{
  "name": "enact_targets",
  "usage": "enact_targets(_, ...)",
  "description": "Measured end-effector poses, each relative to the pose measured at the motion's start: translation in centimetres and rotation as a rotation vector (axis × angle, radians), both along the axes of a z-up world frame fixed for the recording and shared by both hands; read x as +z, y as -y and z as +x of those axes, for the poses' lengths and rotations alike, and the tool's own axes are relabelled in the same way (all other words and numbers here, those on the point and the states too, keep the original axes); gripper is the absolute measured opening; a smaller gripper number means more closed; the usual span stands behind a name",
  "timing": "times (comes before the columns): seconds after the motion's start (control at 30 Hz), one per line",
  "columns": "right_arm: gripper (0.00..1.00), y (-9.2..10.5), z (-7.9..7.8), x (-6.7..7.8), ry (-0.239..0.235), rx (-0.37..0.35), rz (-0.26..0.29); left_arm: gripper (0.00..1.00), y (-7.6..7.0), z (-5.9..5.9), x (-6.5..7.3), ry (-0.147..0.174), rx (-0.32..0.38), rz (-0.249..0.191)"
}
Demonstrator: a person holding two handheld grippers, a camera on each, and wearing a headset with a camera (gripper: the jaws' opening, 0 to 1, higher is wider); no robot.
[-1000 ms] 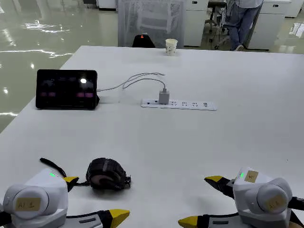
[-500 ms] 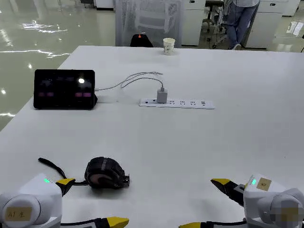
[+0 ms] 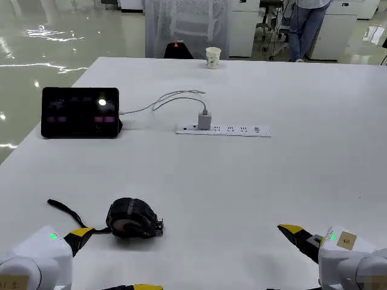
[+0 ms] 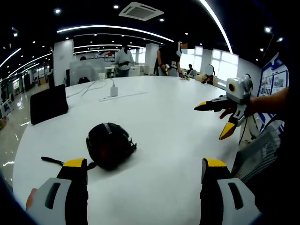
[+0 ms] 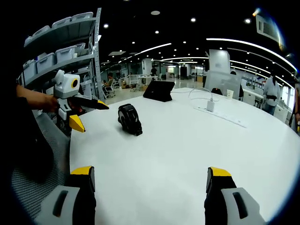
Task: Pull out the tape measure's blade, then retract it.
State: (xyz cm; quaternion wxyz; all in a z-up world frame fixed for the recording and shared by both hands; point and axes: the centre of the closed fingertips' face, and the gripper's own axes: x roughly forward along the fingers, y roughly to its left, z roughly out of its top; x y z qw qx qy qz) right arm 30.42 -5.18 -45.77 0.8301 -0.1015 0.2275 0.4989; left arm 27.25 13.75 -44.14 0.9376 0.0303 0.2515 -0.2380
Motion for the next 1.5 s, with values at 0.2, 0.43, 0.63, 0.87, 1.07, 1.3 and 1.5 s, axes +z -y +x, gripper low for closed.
enact_targets(0.2,0.99,0.2,-0.3,0.3,-0.001,-0.010,0.013,0.99,-0.2,0.3,0.5,0.029,0.003,-0.004)
enact_targets(0.43,0.99,0.2,-0.7,0.4,0.002,-0.021,0.022,0.99,-0.4,0.3,0.5,0.025,-0.013,0.002)
enact_targets(0.63,0.99,0.2,-1.0,0.5,-0.004,-0.029,0.029,0.99,-0.3,0.1,0.5,0.022,-0.024,-0.007)
enact_targets(0.87,0.99,0.3,-0.8,1.1,-0.005,-0.052,0.058,0.99,-0.4,-0.3,0.3,0.016,-0.028,-0.009)
enact_targets(1.07,0.99,0.3,-0.8,1.3,-0.005,-0.057,0.063,0.99,-0.3,-0.4,0.4,0.016,-0.029,-0.015)
enact_targets(1.3,0.99,0.4,-0.9,1.1,-0.011,-0.062,0.063,0.98,-0.6,-0.2,0.5,0.022,-0.021,-0.023)
enact_targets(1.5,0.99,0.5,-0.9,1.1,-0.015,-0.068,0.062,0.99,-0.7,-0.2,0.4,0.019,-0.025,-0.024)
